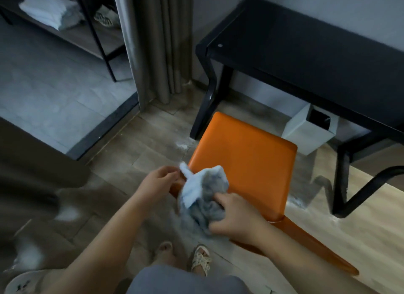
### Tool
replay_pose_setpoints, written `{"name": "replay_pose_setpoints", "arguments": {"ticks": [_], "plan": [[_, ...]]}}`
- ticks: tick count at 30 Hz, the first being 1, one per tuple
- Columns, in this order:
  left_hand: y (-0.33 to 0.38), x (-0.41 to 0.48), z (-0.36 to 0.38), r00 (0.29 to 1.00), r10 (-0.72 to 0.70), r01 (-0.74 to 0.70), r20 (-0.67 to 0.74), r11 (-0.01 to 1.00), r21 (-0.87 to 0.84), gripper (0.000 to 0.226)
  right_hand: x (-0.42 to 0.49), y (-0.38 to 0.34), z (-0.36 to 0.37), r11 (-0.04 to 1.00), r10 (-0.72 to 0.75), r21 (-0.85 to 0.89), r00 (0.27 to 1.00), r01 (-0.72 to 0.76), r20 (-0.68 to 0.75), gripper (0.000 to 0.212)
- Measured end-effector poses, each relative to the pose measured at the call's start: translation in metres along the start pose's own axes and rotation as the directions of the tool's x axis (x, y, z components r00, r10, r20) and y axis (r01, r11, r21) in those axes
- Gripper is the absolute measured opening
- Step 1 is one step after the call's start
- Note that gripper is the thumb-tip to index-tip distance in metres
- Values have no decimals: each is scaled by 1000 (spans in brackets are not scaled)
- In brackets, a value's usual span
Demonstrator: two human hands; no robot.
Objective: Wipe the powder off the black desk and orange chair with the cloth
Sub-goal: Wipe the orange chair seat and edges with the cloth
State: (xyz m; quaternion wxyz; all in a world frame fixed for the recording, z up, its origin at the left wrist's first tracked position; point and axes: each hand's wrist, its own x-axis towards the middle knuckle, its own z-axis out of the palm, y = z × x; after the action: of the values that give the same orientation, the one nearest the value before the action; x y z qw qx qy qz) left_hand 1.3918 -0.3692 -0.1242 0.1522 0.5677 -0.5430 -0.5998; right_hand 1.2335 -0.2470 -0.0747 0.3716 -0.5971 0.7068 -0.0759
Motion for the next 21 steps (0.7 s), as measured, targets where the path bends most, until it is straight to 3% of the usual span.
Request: {"name": "replay_pose_setpoints", "arguments": {"ticks": [3,7,11,15,21], "plan": [[-4,-3,-4,1000,23,-22,-12,998,53,25,22,-28,28,994,37,-96,993,-47,-109,44],[-5,-8,-12,999,-24,22,-23,996,-84,31,49,-61,44,970,71,-200,945,-141,-319,37],[-7,-10,-12,998,58,-58,19,998,21,27,29,-46,36,981,113,-116,950,-152,-290,32],[-7,-11,-17,989,135,-144,63,972,186,27,-11,-17,33,958,170,-180,949,-222,-267,41],[-9,-13,-25,965,226,-252,130,938,238,32,35,-64,49,947,122,-222,898,-234,-423,30]]}}
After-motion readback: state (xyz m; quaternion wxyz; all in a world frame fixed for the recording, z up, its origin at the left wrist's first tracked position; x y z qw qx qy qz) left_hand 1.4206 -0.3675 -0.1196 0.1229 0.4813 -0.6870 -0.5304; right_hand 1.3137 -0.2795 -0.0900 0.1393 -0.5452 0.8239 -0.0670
